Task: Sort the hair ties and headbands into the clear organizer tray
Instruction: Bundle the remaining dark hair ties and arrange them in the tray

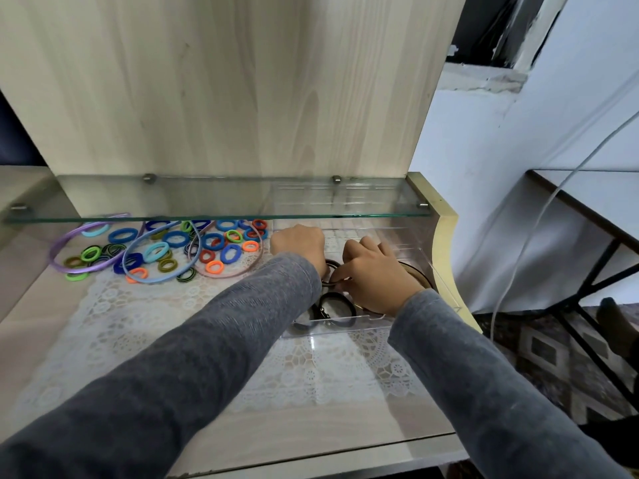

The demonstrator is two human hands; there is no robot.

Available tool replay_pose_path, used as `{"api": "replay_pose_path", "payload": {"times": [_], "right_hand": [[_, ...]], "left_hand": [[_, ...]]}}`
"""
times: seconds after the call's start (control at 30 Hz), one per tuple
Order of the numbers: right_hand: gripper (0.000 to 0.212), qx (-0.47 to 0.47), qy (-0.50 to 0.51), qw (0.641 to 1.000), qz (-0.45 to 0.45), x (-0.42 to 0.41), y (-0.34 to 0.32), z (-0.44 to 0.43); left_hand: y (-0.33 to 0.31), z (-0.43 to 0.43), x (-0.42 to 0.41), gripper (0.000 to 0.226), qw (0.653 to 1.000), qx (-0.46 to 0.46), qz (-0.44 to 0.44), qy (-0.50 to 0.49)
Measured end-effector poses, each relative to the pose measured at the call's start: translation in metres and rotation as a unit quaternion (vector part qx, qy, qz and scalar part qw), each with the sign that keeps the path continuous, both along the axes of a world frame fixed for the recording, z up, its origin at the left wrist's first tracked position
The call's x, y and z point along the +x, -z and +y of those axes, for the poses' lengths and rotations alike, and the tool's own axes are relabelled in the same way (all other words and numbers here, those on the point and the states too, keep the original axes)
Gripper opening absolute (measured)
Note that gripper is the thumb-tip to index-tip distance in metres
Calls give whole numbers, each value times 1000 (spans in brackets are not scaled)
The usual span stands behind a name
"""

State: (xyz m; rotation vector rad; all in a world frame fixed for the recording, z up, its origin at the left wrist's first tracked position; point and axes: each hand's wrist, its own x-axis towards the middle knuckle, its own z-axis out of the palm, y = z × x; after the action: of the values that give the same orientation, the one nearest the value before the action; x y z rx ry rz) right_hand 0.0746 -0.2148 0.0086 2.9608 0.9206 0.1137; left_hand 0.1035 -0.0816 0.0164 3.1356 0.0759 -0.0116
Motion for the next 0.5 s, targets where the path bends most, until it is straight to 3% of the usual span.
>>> {"api": "replay_pose_path", "payload": {"times": [0.23, 0.5], "right_hand": [[28, -7, 18, 999, 27, 2, 0, 3], [25, -5, 32, 998, 47, 4, -1, 6]], "left_hand": [[-6, -3, 2, 12, 1000, -3, 14, -12], [-8, 11, -1, 23, 997, -74, 25, -21]]}}
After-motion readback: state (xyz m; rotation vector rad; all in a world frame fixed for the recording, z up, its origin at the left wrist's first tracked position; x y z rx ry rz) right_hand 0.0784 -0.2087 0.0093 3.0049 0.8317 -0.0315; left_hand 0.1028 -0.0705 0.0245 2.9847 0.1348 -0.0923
